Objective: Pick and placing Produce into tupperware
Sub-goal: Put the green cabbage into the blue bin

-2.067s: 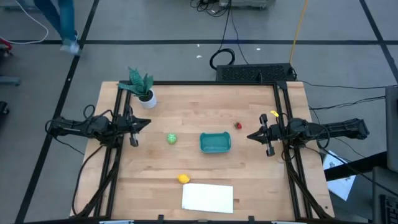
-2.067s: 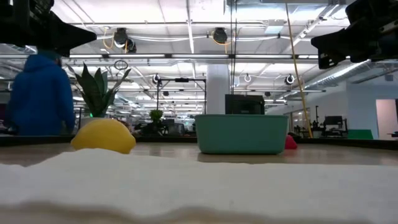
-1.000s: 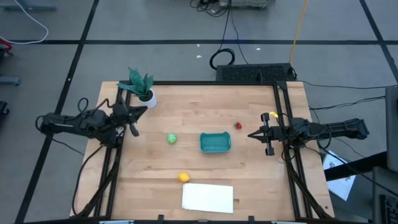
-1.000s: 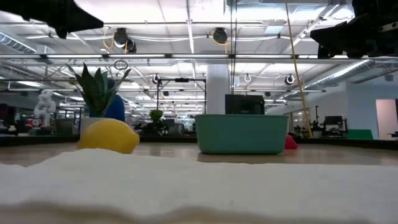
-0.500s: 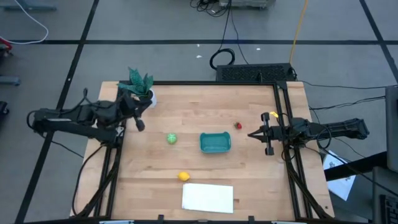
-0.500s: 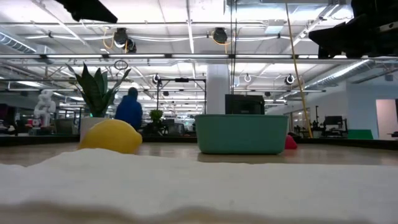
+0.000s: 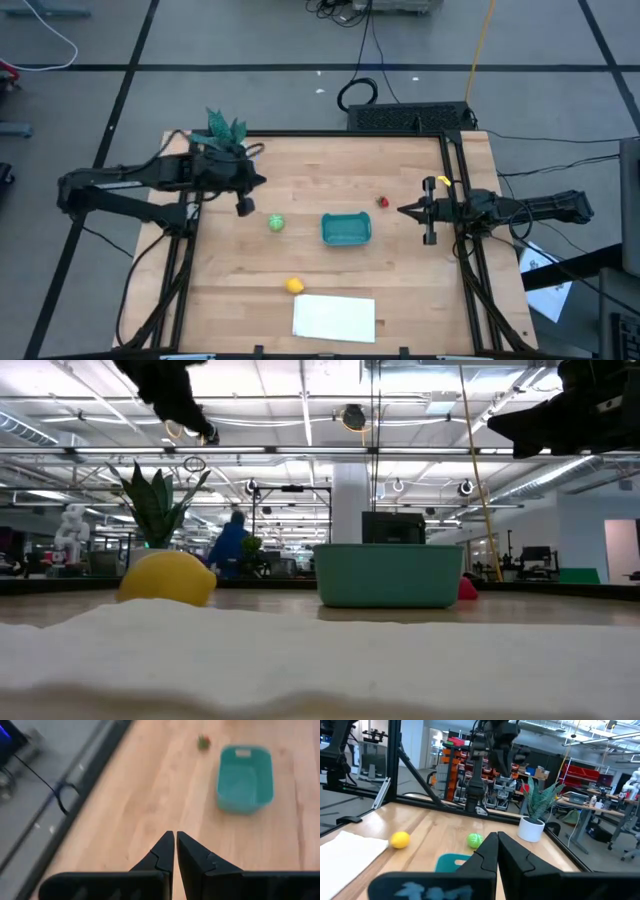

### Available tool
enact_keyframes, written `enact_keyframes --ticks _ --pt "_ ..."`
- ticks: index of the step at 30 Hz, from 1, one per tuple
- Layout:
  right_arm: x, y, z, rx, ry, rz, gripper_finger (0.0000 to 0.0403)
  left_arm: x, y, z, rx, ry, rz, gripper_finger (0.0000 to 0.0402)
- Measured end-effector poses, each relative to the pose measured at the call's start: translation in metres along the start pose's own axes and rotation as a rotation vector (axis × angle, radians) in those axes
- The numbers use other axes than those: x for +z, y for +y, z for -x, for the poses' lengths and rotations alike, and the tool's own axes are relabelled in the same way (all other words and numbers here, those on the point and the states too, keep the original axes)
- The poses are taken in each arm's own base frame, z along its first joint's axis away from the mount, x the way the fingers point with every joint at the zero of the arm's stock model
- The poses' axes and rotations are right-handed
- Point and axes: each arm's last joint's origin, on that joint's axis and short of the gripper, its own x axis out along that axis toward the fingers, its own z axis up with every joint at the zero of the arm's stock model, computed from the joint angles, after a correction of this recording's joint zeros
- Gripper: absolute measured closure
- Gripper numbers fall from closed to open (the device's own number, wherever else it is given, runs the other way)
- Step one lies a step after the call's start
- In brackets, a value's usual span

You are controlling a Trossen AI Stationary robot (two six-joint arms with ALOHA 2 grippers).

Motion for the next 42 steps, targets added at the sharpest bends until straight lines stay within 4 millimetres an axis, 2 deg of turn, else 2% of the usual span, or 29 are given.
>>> enact_keyframes --ticks 8,12,16,24,28,31,42 --pt "0.000 0.000 0.000 0.000 0.001 -0.019 0.0403 -0.009 -0.005 -0.049 -0.007 0.249 -0.051 0.0375" --pt "0.000 0.000 0.000 0.000 0.001 -0.019 0.0403 -0.011 -0.007 -0.065 -0.055 0.313 -0.051 0.0350" --pt "0.000 0.000 0.000 0.000 0.001 -0.019 0.0403 -0.014 -0.007 -0.074 -0.105 0.353 -0.040 0.0287" --pt "0.000 0.000 0.000 0.000 0.001 -0.019 0.0403 -0.014 -0.007 -0.075 -0.191 0.359 -0.010 0.0125" --pt "0.000 0.000 0.000 0.001 0.001 -0.019 0.0403 -0.014 -0.007 -0.075 -0.197 0.353 -0.002 0.0073" --pt "0.000 0.000 0.000 0.001 0.001 -0.019 0.0403 -0.013 -0.009 -0.079 -0.205 0.357 0.005 0.0059" --pt "0.000 0.000 0.000 0.003 0.005 -0.036 0.0403 -0.019 -0.020 -0.093 -0.281 0.428 0.039 0.0068"
